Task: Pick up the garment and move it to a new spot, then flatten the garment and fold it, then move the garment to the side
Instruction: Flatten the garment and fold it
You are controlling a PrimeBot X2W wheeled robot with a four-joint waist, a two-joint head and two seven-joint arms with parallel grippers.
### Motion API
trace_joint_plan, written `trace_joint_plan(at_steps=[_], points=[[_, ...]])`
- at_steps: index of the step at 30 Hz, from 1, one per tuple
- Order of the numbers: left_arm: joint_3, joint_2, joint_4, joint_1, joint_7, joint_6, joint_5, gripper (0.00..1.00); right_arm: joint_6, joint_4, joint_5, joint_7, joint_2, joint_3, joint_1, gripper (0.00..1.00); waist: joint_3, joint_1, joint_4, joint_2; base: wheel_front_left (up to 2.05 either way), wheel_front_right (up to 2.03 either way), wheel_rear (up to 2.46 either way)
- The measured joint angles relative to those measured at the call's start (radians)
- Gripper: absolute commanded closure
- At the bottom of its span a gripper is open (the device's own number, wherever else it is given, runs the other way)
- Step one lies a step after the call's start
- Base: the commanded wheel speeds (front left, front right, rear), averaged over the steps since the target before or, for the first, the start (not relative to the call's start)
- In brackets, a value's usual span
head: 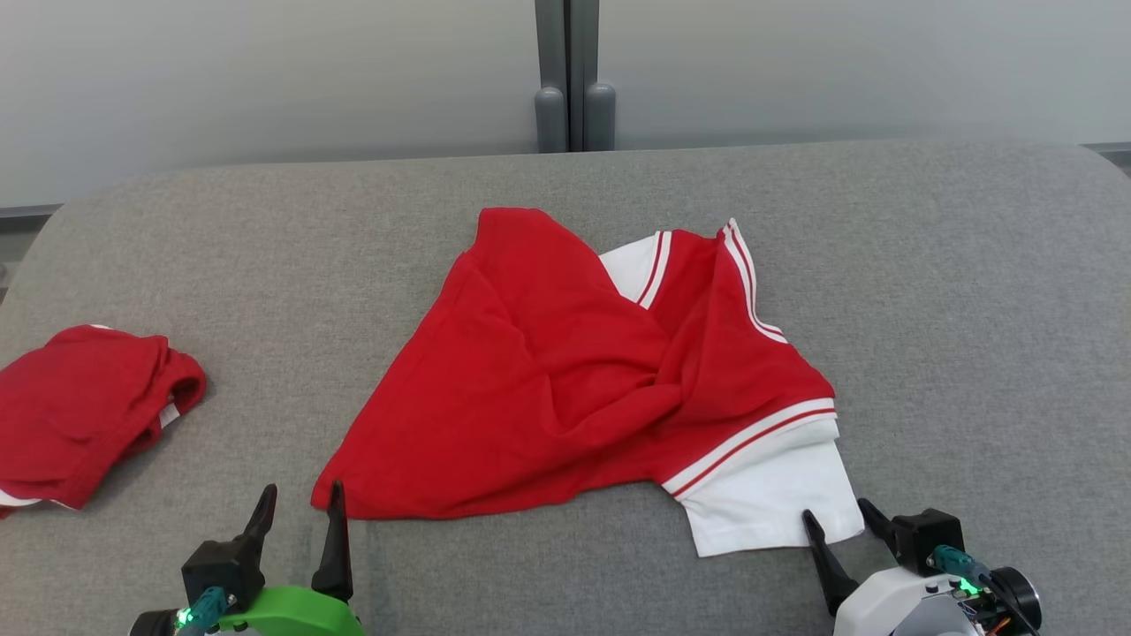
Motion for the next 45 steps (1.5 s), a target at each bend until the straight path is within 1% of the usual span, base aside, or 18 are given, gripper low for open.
trace_joint_plan(at_steps=[1, 2, 3, 4, 9, 14, 20, 28, 36, 37, 38, 39, 40, 43, 44, 45], points=[[-0.004, 0.002, 0.004, -0.001, 0.0, 0.0, -0.004, 0.0, 0.0, 0.023, -0.002, -0.001, -0.001, -0.001, -0.01, 0.0, 0.003, 0.0, 0.001, 0.0, 0.0, 0.0, 0.0], [-0.009, 0.004, 0.008, -0.002, 0.0, 0.0, -0.009, 0.0, 0.0, 0.038, -0.002, -0.001, -0.001, 0.001, -0.017, 0.31, 0.004, 0.0, 0.002, 0.0, 0.0, 0.0, 0.0], [-0.014, 0.006, 0.013, -0.003, 0.0, 0.0, -0.016, 0.0, 0.0, 0.055, -0.002, -0.002, -0.001, 0.007, -0.026, 0.73, 0.007, 0.0, 0.003, 0.0, 0.0, 0.0, 0.0], [-0.018, 0.007, 0.017, -0.004, 0.0, 0.0, -0.022, 0.0, 0.0, 0.069, 0.004, -0.005, -0.001, 0.007, -0.034, 1.0, 0.009, 0.0, 0.004, 0.0, 0.0, 0.0, 0.0], [-0.024, 0.014, 0.041, -0.012, 0.0, 0.0, -0.042, 0.0, 0.0, 0.061, 0.004, -0.005, -0.002, -0.027, -0.045, 1.0, 0.02, 0.0, 0.001, 0.0, 0.0, 0.0, 0.0], [-0.065, 0.018, 0.079, -0.03, 0.0, 0.0, -0.1, 0.0, 0.0, 0.001, -0.025, -0.001, 0.0, -0.092, -0.033, 1.0, 0.033, 0.0, -0.01, 0.0, 0.0, 0.0, 0.0], [-0.09, 0.028, 0.11, -0.056, 0.0, 0.0, -0.144, 0.0, 0.0, -0.027, -0.051, 0.0, 0.0, -0.142, -0.028, 1.0, 0.057, 0.0, -0.028, 0.0, 0.0, 0.0, 0.0], [-0.147, 0.048, 0.144, -0.067, 0.0, 0.0, -0.209, 0.0, 0.0, -0.041, -0.059, 0.0, 0.0, -0.154, -0.023, 1.0, 0.078, 0.0, -0.053, 0.0, 0.0, 0.0, 0.0], [-0.158, 0.058, 0.195, -0.093, 0.0, 0.0, -0.228, 0.0, 0.0, -0.052, -0.061, 0.0, 0.0, -0.149, -0.025, 1.0, 0.09, 0.0, -0.059, 0.0, 0.0, 0.0, 0.0], [-0.165, 0.06, 0.201, -0.095, 0.0, 0.0, -0.231, 0.51, 0.0, -0.053, -0.06, 0.0, 0.0, -0.148, -0.025, 1.0, 0.091, 0.0, -0.059, 0.0, 0.0, 0.0, 0.0], [-0.177, 0.062, 0.208, -0.096, -0.001, 0.0, -0.238, 0.63, 0.0, -0.053, -0.058, 0.0, 0.0, -0.146, -0.026, 1.0, 0.092, 0.0, -0.059, 0.0, 0.0, 0.0, 0.0], [-0.184, 0.064, 0.212, -0.099, -0.001, 0.0, -0.247, 0.73, 0.0, -0.055, -0.056, 0.0, -0.001, -0.146, -0.026, 1.0, 0.094, 0.0, -0.059, 0.0, 0.0, 0.0, 0.0], [-0.188, 0.066, 0.216, -0.103, -0.001, 0.0, -0.253, 0.72, 0.0, -0.056, -0.055, 0.0, -0.001, -0.145, -0.027, 1.0, 0.096, 0.0, -0.058, 0.0, 0.0, 0.0, 0.0], [-0.206, 0.079, 0.237, -0.113, -0.002, 0.0, -0.288, 0.78, 0.0, -0.06, -0.051, 0.0, -0.001, -0.139, -0.035, 1.0, 0.1, 0.0, -0.059, 0.0, 0.0, 0.0, 0.0], [-0.221, 0.085, 0.244, -0.117, -0.002, 0.0, -0.299, 0.87, 0.0, -0.062, -0.048, 0.0, -0.001, -0.137, -0.036, 1.0, 0.102, 0.0, -0.06, 0.0, 0.0, 0.0, 0.0], [-0.234, 0.089, 0.247, -0.121, -0.002, -0.001, -0.31, 1.0, 0.0, -0.063, -0.046, 0.0, -0.001, -0.135, -0.037, 1.0, 0.104, 0.0, -0.062, 0.0, 0.0, 0.0, 0.0]])
